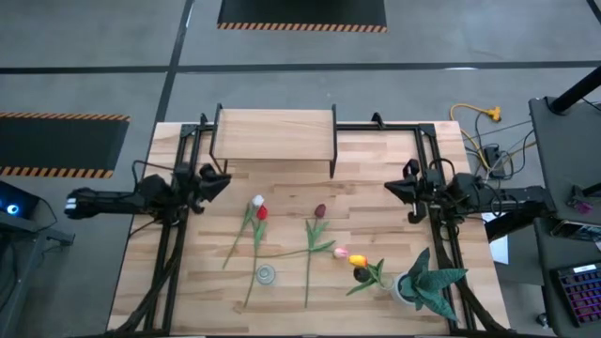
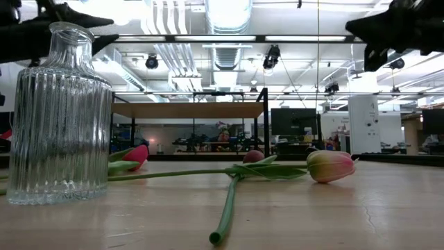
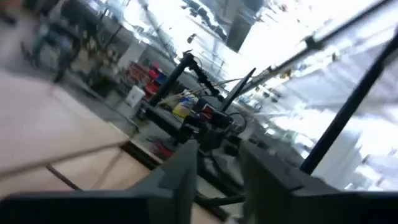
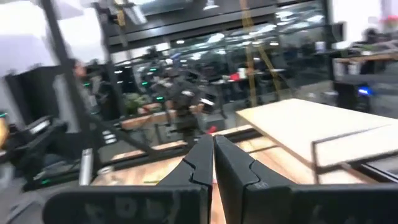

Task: Pick and place flowers into a vace then onto a shelf
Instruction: Put the white flower into the left transparent vase

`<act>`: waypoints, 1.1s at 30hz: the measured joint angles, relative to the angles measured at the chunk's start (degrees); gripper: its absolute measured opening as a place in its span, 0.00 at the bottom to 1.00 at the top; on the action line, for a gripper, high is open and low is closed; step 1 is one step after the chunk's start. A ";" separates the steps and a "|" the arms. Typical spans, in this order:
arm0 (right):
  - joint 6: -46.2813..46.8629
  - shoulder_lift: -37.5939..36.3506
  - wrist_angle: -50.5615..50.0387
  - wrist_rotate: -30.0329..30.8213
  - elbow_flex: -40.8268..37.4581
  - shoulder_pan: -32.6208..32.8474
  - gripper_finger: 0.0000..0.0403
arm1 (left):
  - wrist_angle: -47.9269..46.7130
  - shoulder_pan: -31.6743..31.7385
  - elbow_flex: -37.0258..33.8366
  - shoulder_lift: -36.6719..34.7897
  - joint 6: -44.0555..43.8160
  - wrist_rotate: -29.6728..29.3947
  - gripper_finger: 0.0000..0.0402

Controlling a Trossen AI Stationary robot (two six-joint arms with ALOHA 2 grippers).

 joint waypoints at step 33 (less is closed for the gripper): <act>3.60 -0.02 -6.22 -10.67 0.35 0.04 0.02 | -65.51 -0.04 51.49 43.27 -12.08 -9.99 0.46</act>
